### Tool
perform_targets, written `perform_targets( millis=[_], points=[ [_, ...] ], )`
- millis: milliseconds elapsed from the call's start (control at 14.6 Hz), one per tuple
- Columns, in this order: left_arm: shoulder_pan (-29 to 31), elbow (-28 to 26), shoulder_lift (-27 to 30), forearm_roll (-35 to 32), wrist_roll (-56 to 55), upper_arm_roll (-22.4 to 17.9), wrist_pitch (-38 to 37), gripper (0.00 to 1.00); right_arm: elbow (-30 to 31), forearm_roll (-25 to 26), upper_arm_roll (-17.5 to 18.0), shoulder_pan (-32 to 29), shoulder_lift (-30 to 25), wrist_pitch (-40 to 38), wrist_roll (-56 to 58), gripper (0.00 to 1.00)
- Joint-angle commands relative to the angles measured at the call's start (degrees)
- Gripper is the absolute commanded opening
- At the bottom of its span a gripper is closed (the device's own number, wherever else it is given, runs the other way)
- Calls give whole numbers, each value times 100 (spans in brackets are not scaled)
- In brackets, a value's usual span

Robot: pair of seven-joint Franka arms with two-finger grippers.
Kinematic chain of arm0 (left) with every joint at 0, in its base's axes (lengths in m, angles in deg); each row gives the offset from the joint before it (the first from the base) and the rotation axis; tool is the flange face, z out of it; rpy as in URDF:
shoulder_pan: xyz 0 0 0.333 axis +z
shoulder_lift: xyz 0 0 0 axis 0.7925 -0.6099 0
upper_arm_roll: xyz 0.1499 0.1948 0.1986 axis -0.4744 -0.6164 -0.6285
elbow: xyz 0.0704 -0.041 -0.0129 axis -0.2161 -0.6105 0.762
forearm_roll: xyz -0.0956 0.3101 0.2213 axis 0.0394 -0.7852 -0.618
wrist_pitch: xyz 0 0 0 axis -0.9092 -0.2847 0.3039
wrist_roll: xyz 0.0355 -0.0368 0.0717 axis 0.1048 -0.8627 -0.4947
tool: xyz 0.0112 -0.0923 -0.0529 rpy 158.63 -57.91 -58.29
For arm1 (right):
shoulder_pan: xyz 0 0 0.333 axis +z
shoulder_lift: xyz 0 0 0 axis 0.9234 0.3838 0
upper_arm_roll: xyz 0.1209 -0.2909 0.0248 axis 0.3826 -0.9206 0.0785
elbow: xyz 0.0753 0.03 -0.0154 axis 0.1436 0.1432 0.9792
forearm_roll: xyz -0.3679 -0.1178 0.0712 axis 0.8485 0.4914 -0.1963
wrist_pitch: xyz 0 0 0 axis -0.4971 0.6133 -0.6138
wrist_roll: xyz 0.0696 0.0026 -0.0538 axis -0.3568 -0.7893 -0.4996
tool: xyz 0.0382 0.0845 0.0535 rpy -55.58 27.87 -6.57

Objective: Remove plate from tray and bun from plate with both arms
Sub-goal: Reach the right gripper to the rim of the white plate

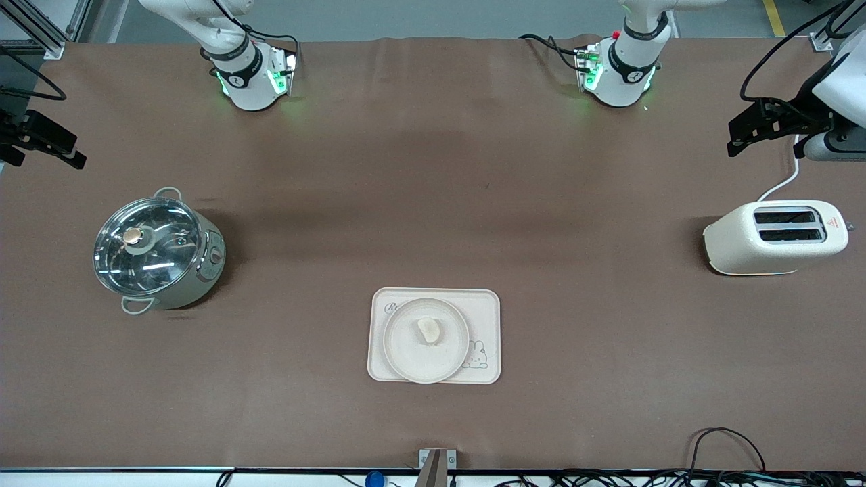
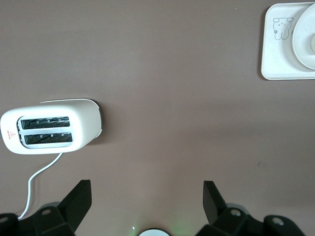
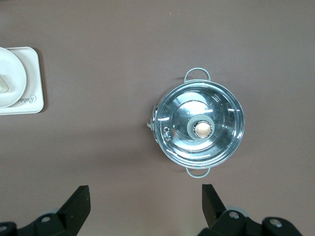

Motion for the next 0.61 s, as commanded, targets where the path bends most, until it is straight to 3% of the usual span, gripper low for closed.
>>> perform_targets(
  millis=[0, 205, 341, 546],
  points=[
    [18, 142, -46, 21, 33, -6, -100, 100, 571, -191, 14, -35, -124, 318, -98, 100],
    [35, 142, -63, 21, 51, -6, -100, 100, 1275, -887, 49, 462, -37, 1265, -466, 100],
    [18, 142, -89, 21, 42, -6, -91, 100, 1329, -931, 49, 991, 445, 1768, -993, 100],
    [18, 142, -160, 21, 16, -6, -91, 100, 1338, -1553, 49, 1580, 1463, 3136, -1461, 100]
  ],
)
